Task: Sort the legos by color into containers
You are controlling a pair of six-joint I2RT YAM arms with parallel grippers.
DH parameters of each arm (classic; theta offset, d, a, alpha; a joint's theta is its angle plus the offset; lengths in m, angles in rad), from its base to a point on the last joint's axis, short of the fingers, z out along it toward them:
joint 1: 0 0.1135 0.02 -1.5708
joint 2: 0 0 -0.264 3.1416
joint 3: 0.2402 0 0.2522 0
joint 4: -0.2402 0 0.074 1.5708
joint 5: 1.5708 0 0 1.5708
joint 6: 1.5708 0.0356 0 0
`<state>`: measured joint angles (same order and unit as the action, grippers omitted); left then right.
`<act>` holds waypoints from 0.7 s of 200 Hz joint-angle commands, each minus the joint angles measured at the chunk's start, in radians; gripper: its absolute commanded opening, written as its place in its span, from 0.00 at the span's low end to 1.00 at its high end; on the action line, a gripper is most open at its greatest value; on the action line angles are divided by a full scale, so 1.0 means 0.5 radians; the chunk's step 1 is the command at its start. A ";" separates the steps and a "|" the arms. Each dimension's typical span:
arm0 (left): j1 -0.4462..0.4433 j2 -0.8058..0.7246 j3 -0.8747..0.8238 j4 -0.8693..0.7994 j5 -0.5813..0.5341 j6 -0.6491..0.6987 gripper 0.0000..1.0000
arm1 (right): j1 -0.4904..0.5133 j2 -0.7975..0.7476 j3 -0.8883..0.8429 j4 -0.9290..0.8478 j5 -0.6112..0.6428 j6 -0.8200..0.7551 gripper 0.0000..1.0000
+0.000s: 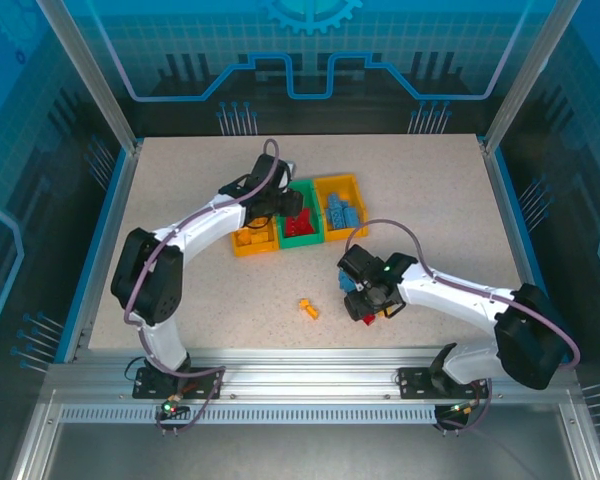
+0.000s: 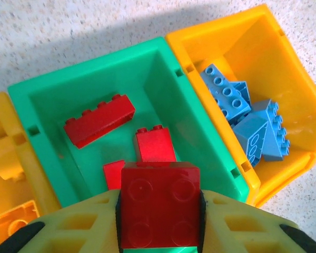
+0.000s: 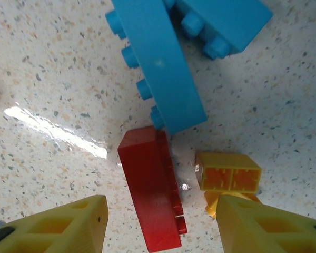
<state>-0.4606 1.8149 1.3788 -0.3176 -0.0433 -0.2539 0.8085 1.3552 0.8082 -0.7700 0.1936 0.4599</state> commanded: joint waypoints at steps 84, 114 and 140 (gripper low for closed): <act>0.008 -0.237 -0.088 0.036 0.117 -0.217 0.78 | 0.084 0.168 -0.007 -0.053 -0.039 0.055 0.50; 0.008 -0.385 -0.230 0.093 0.111 -0.267 0.88 | 0.109 0.235 0.007 -0.064 -0.024 0.041 0.40; 0.007 -0.526 -0.356 0.124 0.077 -0.293 0.96 | 0.119 0.244 0.044 -0.110 0.016 0.032 0.32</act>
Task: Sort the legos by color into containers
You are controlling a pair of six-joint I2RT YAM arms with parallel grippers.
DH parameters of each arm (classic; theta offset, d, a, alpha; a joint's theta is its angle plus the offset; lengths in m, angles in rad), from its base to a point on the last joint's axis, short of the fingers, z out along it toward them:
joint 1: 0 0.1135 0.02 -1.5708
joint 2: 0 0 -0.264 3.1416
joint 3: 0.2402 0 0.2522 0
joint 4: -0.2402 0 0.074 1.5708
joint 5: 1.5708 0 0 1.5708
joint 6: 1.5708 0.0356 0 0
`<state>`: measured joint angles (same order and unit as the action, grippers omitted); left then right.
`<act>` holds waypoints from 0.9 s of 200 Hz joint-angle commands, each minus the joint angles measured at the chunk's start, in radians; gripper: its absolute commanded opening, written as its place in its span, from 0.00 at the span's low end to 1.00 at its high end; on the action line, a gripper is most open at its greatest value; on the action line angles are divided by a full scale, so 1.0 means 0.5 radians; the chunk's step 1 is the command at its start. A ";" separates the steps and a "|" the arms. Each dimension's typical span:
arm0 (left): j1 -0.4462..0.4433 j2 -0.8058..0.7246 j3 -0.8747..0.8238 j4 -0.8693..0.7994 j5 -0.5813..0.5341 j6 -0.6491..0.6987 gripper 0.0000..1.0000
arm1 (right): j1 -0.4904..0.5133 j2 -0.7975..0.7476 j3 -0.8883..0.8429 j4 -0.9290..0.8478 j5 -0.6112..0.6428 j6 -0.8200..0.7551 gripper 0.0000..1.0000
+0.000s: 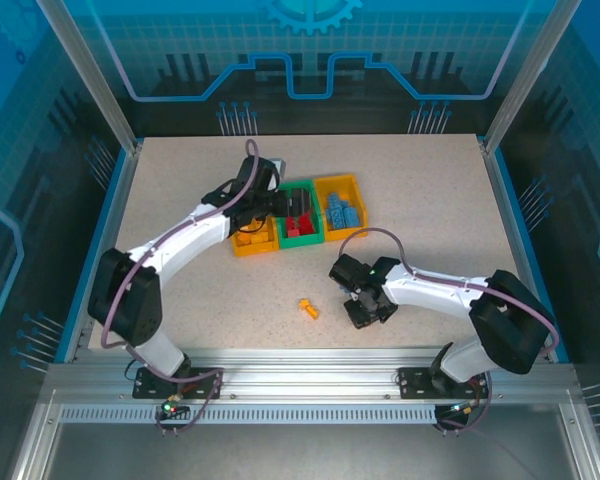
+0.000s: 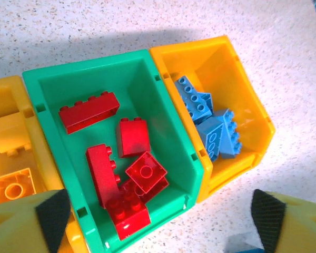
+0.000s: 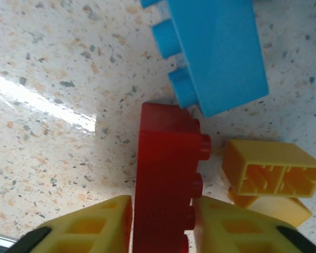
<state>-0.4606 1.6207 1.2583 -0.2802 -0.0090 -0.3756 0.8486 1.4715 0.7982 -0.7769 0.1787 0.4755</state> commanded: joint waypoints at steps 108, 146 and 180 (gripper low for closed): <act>0.004 -0.693 -0.788 0.109 -0.094 -0.179 0.99 | -0.330 -0.080 0.641 0.373 -0.631 -0.085 0.22; -0.001 -0.864 -1.005 0.137 -0.104 -0.251 0.99 | -0.521 0.362 1.085 0.423 -0.803 -0.045 0.21; -0.092 -0.968 -1.116 0.108 -0.163 -0.244 0.99 | -0.583 0.800 1.569 0.320 -0.854 0.007 0.21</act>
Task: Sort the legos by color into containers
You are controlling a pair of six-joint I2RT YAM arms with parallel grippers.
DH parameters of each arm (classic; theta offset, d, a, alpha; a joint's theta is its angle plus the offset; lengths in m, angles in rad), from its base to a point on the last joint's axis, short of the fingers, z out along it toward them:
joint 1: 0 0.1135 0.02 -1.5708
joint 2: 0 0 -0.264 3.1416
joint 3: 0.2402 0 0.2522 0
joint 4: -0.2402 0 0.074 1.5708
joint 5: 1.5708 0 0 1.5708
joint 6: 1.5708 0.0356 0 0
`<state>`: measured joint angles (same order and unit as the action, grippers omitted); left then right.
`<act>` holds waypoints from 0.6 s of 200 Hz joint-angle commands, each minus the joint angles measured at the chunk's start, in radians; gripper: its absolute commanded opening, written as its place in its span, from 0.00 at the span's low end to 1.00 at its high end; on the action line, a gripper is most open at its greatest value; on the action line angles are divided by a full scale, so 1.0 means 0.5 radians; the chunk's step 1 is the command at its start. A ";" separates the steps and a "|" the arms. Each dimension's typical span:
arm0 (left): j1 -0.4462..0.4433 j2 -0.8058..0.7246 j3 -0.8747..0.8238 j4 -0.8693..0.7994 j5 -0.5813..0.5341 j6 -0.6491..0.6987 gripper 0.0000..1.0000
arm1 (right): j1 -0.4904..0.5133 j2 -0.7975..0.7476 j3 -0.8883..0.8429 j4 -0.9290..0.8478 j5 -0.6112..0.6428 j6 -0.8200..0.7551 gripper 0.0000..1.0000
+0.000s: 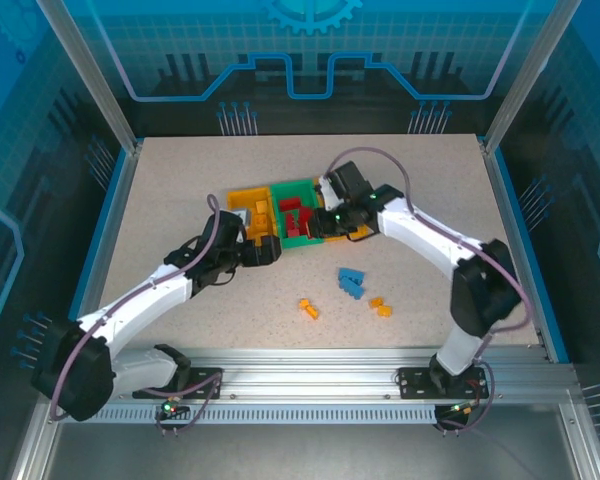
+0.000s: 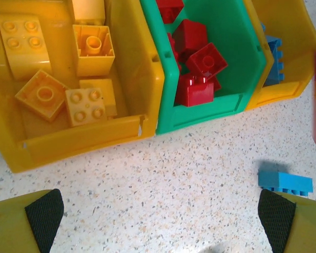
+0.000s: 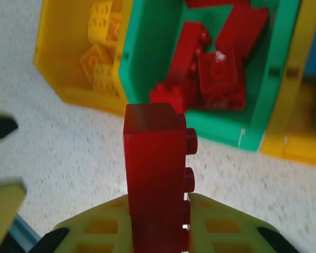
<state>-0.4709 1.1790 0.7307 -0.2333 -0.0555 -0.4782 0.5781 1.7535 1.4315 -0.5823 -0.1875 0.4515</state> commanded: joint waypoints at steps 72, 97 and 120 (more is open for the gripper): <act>-0.385 -0.122 -0.188 0.028 -0.187 0.014 0.99 | -0.103 0.900 1.177 -0.405 0.009 0.074 0.26; -0.443 -0.120 -0.228 0.098 -0.175 0.019 0.99 | -0.104 1.027 1.358 -0.481 0.031 0.067 0.32; -0.493 -0.107 -0.249 0.150 -0.171 0.063 0.99 | -0.107 1.072 1.436 -0.501 0.016 0.069 0.42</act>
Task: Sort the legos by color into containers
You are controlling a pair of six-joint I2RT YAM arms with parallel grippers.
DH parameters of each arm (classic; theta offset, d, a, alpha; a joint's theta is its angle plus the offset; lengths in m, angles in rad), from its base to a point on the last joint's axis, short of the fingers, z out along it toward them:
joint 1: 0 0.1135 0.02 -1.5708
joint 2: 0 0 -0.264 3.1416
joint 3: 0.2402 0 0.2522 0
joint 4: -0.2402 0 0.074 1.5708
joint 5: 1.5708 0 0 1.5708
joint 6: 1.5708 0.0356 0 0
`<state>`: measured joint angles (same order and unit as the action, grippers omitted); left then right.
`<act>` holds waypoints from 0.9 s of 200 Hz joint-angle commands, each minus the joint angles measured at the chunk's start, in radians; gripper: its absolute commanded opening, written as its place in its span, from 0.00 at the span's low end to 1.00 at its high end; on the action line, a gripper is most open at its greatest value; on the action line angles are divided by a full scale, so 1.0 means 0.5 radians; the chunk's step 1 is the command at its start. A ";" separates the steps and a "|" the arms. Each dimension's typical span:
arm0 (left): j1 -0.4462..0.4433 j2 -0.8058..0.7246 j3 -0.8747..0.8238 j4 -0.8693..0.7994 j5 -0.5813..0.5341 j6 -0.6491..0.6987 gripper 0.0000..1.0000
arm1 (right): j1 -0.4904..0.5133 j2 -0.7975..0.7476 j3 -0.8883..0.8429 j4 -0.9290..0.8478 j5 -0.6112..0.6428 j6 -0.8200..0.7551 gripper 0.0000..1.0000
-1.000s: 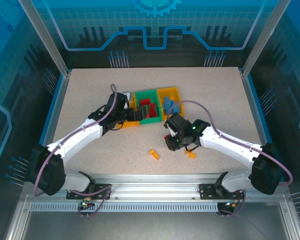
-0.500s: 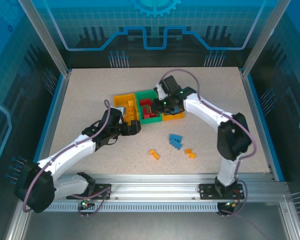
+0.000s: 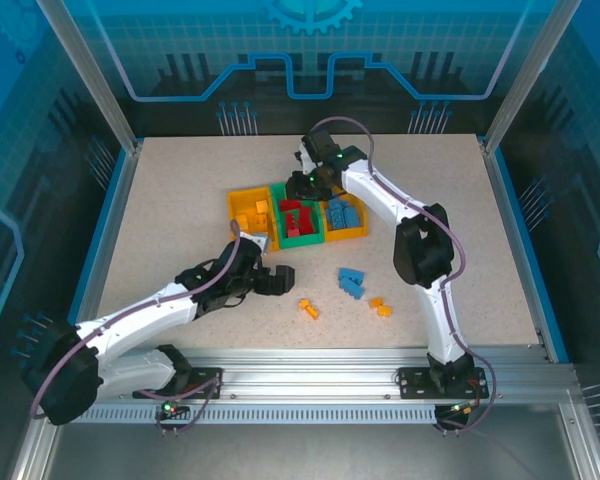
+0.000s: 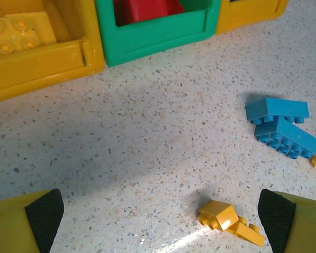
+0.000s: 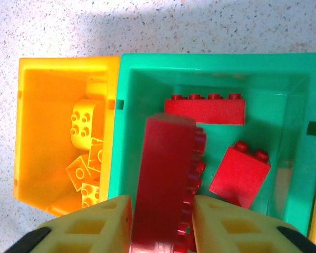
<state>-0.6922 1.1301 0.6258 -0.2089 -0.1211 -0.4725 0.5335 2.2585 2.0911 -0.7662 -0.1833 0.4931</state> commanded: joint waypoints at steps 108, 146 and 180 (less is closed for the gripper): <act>-0.124 0.111 -0.045 0.174 -0.051 0.056 0.99 | 0.041 -0.829 -0.908 -0.042 0.382 -0.025 0.94; -0.129 0.094 -0.063 0.148 -0.195 -0.004 0.99 | 0.010 -1.153 -1.569 0.004 0.517 0.109 1.00; -0.128 0.028 -0.119 0.154 -0.306 -0.078 0.99 | 0.013 -1.278 -1.919 0.078 0.575 0.319 1.00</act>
<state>-0.7502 1.1767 0.6022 -0.1436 -0.2058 -0.4732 0.5426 1.6619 1.2179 -0.7536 0.0586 0.5575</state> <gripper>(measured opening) 0.988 0.999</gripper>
